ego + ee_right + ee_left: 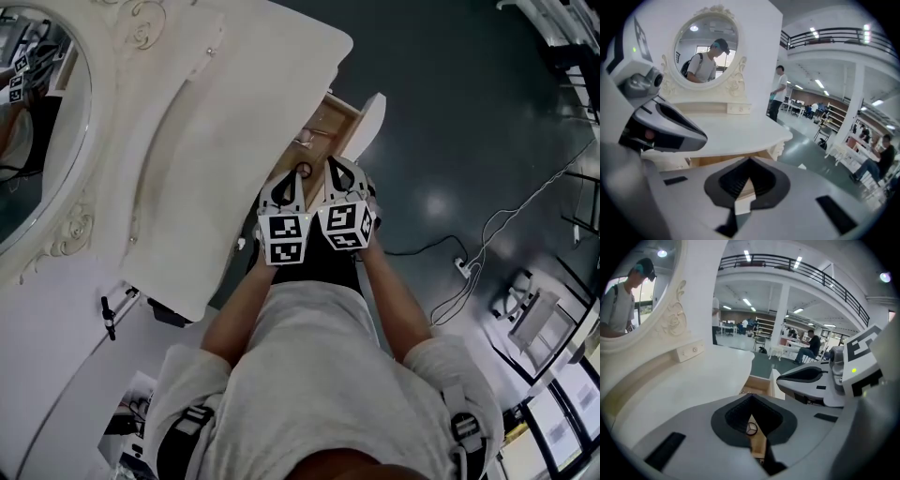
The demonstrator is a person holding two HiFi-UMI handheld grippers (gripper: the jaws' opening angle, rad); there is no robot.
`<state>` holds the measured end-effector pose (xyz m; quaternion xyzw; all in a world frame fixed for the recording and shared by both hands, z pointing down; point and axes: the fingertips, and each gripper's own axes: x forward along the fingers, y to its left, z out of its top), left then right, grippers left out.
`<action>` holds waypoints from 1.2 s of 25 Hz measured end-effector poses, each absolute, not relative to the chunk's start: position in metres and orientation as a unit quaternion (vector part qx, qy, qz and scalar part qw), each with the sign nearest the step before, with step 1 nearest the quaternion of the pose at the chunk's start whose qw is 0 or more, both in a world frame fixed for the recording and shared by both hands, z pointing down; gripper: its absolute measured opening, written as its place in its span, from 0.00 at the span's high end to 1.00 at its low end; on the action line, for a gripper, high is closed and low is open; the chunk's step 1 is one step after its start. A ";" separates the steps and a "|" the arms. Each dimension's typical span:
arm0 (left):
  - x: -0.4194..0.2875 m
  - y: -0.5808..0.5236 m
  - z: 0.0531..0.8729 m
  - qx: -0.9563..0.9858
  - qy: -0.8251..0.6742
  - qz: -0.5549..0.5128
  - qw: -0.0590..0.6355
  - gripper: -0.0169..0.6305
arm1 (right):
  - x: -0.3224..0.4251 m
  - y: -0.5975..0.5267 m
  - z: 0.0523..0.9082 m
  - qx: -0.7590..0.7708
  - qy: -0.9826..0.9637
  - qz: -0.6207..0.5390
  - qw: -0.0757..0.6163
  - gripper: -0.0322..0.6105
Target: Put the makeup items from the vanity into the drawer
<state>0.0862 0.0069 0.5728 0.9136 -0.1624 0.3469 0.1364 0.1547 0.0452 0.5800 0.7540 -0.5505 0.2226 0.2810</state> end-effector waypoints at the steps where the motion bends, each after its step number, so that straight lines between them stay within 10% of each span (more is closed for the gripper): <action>1: 0.084 0.007 0.567 0.915 -0.170 0.339 0.134 0.96 | 0.153 0.046 0.572 0.760 -0.550 0.220 0.267 0.93; 30: 0.087 0.061 0.405 0.961 -0.223 0.157 0.050 0.96 | 0.144 0.122 0.376 0.827 -0.550 0.068 0.097 0.93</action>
